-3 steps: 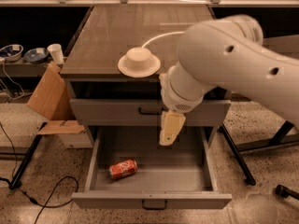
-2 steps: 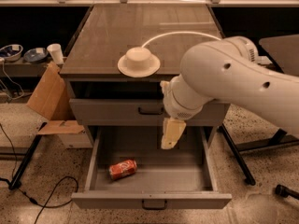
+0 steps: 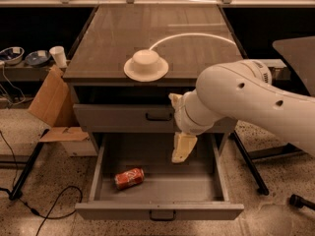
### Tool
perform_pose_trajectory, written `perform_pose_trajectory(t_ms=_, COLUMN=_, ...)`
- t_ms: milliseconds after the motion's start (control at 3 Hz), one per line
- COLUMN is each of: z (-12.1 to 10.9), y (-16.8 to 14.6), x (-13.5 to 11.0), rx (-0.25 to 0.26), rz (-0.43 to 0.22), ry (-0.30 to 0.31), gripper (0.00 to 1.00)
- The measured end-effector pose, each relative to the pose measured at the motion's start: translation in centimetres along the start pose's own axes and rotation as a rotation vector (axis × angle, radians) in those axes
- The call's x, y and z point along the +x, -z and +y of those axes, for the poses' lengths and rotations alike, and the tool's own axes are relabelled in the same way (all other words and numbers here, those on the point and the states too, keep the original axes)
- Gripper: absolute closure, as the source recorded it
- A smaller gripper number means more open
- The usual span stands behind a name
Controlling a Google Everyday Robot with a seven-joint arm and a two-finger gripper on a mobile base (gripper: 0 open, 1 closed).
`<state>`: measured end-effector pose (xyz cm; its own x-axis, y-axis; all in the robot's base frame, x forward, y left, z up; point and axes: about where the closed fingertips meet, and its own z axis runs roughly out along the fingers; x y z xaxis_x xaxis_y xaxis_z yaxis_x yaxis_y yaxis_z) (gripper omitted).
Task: Pick coke can from middle drawer and place on counter
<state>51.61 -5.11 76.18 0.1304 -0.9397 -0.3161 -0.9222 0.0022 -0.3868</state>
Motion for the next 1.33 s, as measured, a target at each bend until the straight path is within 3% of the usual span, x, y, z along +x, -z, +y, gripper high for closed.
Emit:
perform_pose_trajectory(t_ms=333, z=-0.1, y=-1.0, x=-1.5, rx=0.019, rz=0.03, ry=0.035, gripper=0.0)
perform_pose_trajectory(t_ms=667, z=0.3, y=-6.0, x=-5.5, rx=0.01, rz=0.085, ry=0.119, gripper=0.0)
perform_pose_trajectory(t_ms=1333, z=1.3, y=-13.8, x=-10.2, rx=-0.052, rz=0.17, ry=0.245, gripper=0.0)
